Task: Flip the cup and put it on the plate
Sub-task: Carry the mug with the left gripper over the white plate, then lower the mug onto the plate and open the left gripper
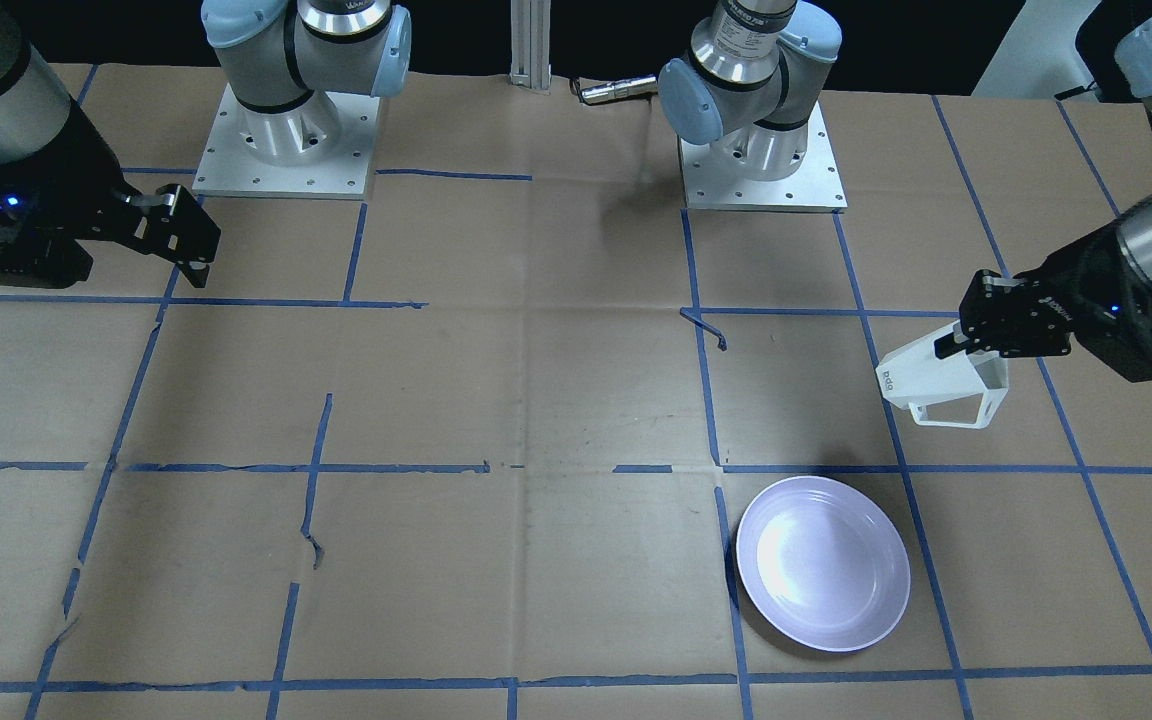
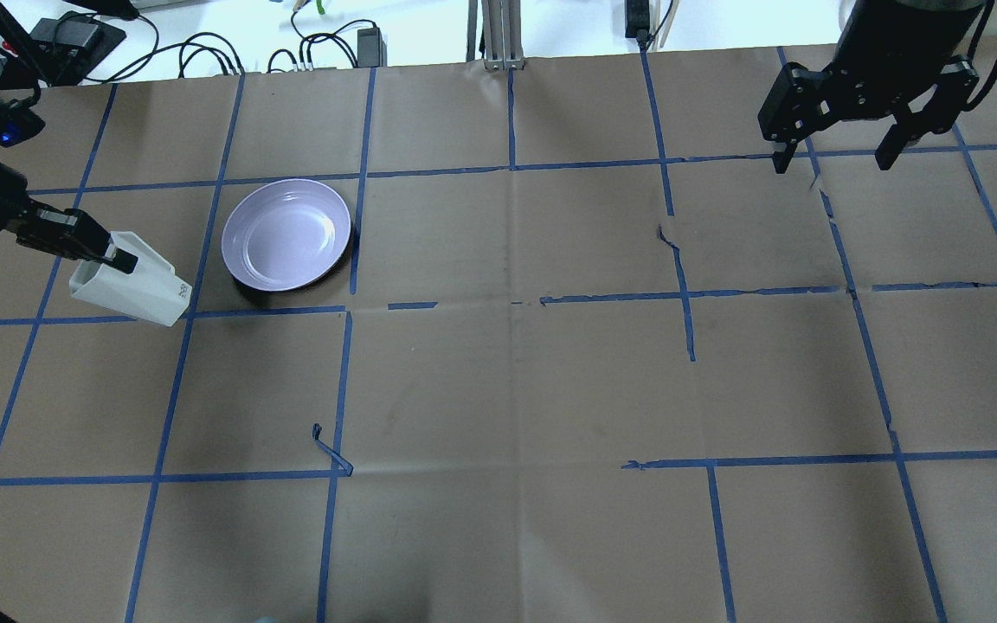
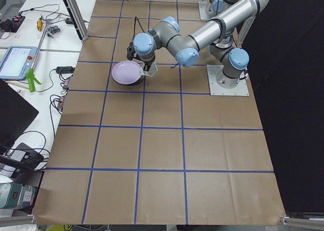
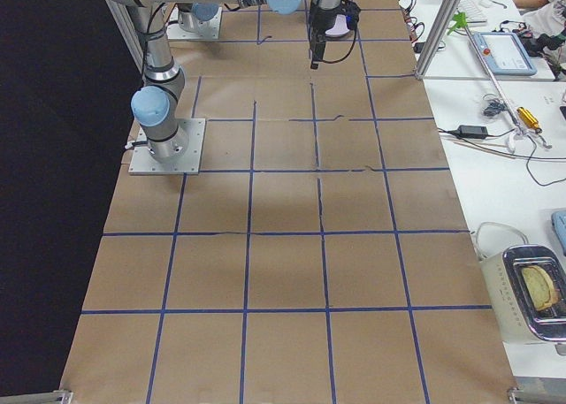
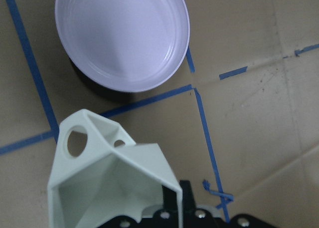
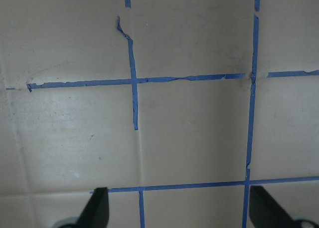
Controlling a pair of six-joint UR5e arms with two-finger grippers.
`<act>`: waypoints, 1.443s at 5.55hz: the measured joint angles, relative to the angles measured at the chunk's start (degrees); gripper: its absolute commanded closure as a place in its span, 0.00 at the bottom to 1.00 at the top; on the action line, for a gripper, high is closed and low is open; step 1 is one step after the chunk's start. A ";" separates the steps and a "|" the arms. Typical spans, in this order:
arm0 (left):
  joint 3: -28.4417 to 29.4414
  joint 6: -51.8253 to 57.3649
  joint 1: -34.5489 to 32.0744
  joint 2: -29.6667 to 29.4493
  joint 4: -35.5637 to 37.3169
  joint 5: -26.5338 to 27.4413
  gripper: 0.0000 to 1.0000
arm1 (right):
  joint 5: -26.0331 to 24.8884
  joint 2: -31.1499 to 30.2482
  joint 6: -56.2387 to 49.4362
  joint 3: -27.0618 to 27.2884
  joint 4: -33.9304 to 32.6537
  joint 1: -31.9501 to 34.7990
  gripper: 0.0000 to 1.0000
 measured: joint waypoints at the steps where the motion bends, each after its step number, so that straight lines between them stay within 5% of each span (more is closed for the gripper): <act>1: -0.44 -3.04 -6.60 -0.56 7.50 4.63 1.00 | 0.00 0.00 0.00 0.00 0.00 0.00 0.00; 4: -1.22 -6.71 -17.07 -7.71 24.83 13.27 1.00 | 0.00 0.00 0.00 0.00 0.00 0.00 0.00; 8: -1.47 -7.59 -22.47 -13.86 31.46 17.65 0.93 | 0.00 0.00 0.00 0.00 0.00 0.00 0.00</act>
